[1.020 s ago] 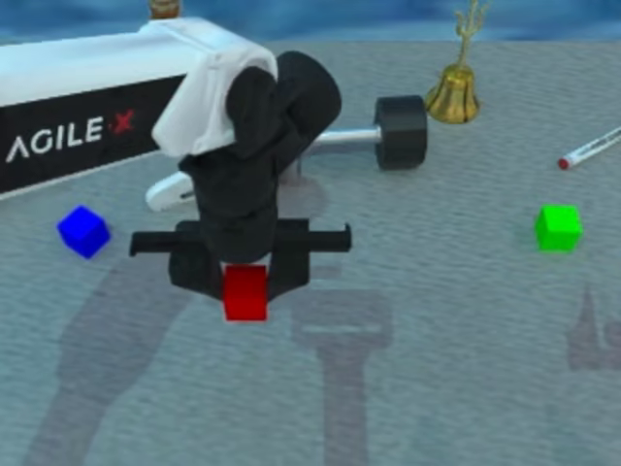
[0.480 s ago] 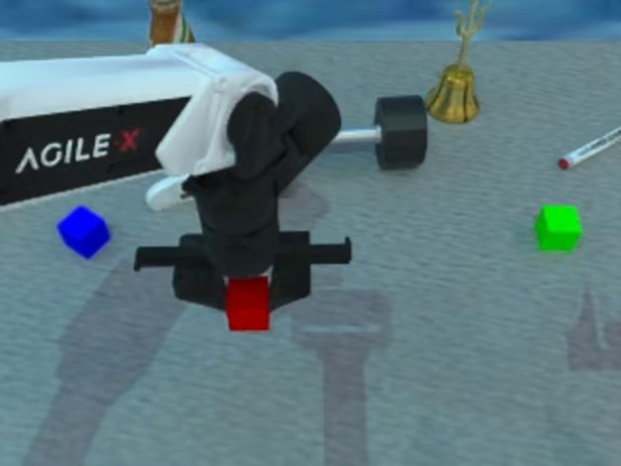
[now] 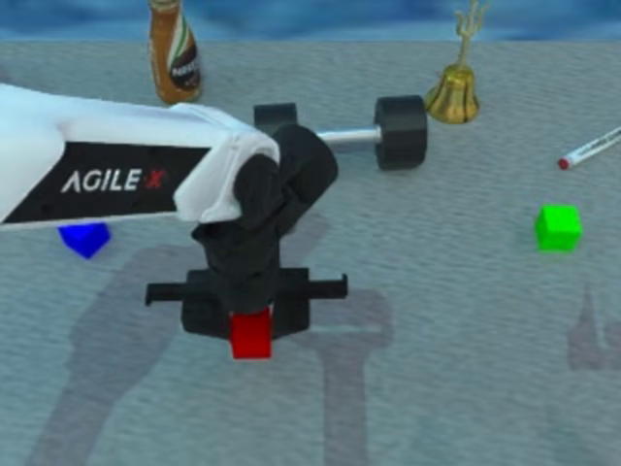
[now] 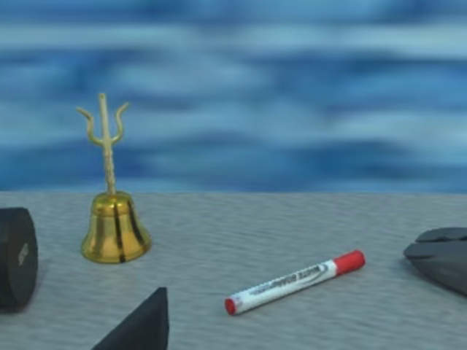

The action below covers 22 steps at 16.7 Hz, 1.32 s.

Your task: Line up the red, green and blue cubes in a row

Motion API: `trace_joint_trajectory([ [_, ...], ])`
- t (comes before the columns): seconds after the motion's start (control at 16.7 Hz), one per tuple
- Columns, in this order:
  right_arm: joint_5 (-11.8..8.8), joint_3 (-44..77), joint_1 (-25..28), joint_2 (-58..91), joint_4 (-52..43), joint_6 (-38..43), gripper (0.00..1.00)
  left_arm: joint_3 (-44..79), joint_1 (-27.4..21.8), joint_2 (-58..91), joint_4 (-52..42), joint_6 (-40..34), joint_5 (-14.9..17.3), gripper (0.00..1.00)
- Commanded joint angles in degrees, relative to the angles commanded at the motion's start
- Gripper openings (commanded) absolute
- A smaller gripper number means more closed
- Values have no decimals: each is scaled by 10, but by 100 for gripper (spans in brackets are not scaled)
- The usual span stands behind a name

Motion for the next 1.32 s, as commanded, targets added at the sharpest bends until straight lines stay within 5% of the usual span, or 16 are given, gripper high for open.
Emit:
trace_joint_trajectory([
  [0.12, 0, 0, 0, 0, 0, 0, 100, 0, 0, 0, 0, 0, 0, 0],
  [0.9, 0, 0, 0, 0, 0, 0, 100, 0, 0, 0, 0, 0, 0, 98],
  [1.32, 0, 0, 0, 0, 0, 0, 100, 0, 0, 0, 0, 0, 0, 100],
])
